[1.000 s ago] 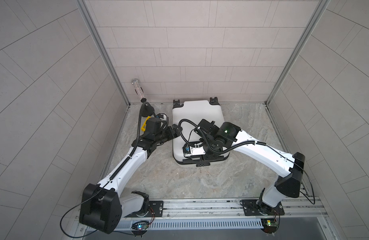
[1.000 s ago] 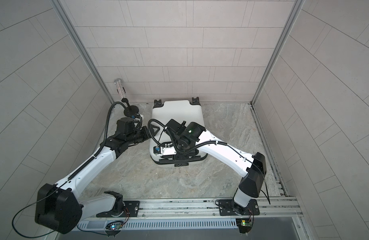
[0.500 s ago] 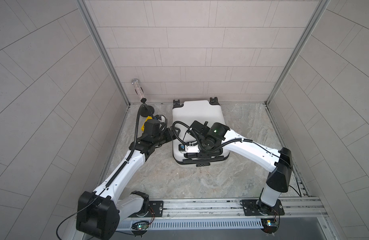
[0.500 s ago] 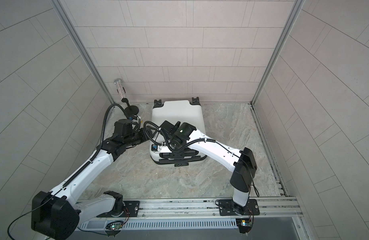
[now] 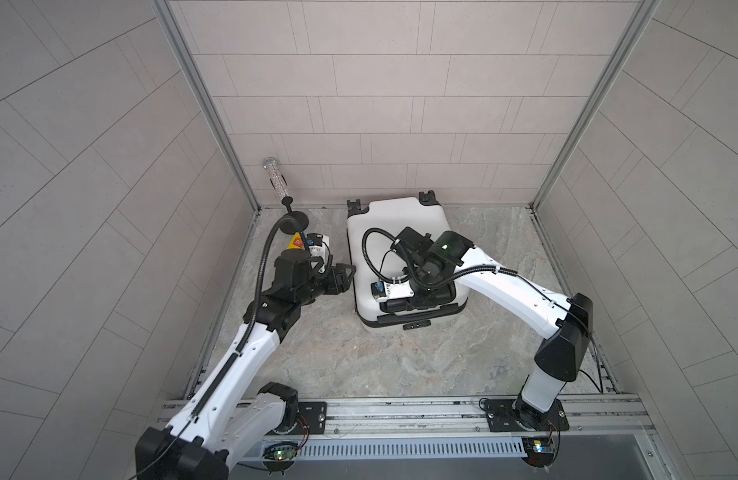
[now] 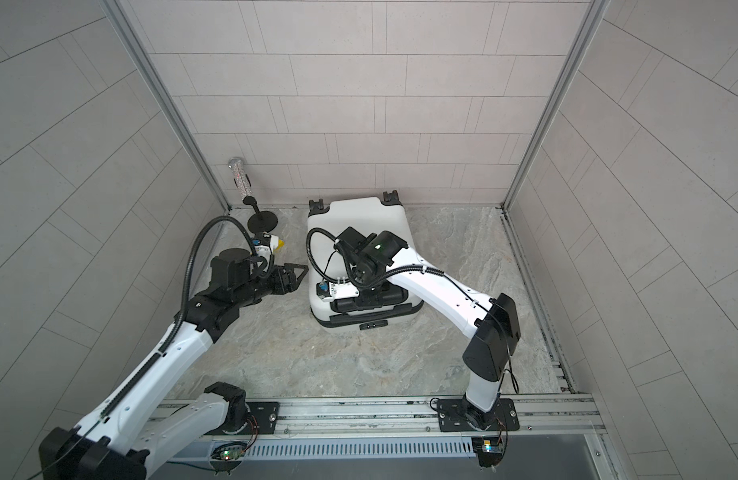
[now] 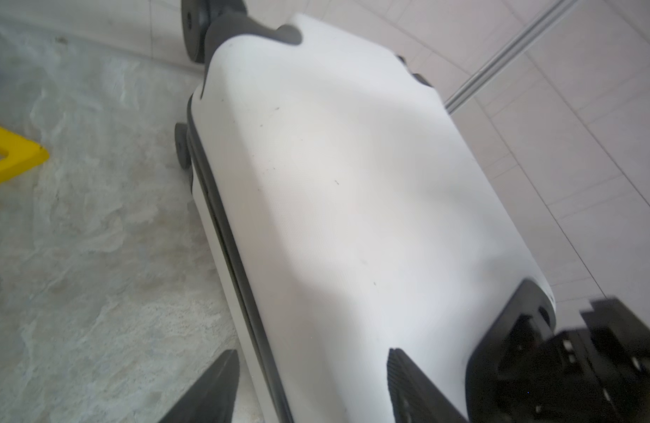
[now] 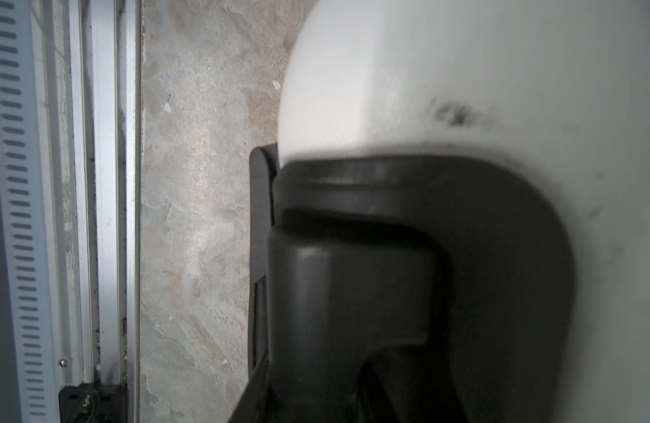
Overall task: Open the suitcase zippers
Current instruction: Pick up the suitcase from the center of the board.
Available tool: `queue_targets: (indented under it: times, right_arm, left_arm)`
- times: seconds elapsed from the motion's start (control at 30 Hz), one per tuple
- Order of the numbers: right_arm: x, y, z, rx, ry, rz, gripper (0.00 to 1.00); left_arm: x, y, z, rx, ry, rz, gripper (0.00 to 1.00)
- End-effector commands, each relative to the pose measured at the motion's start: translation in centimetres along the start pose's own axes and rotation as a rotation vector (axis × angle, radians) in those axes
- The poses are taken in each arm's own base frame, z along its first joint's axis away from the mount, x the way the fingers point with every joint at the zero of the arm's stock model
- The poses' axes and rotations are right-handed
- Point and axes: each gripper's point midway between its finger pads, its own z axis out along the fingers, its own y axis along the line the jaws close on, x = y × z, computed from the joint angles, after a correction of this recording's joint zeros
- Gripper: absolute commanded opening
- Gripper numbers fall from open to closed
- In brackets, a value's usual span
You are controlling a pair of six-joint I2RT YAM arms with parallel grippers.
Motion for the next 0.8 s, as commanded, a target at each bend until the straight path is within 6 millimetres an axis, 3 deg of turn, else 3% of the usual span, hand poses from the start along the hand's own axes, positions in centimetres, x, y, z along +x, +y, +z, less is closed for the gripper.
queue_targets:
  times: [0.0,0.17,0.33,0.5,0.77]
  right_arm:
    - [-0.1,-1.7,-7.1,0.174,-0.1,-0.077,0.0]
    - [1.9,-1.6,-7.5,0.107,-0.007,-0.145,0.0]
    - [2.2,-1.8,-9.1,0.142,-0.029,-0.188,0.0]
    - [2.5,-2.0,-9.6,0.159,-0.014,-0.211,0.0]
    - [2.4,-2.1,-9.8,0.166,-0.02,-0.217,0.0]
  left_arm:
    - [0.7,-1.9,-0.8,0.13,-0.107,0.155,0.64]
    - [2.7,-3.7,-1.5,0.222,-0.313,0.33,0.52]
    - [6.9,-4.1,-0.1,0.227,-0.195,0.498,0.45]
    - [10.2,-5.5,1.2,0.345,-0.127,0.572,0.39]
    - [12.7,-6.0,2.5,0.382,-0.074,0.609,0.34]
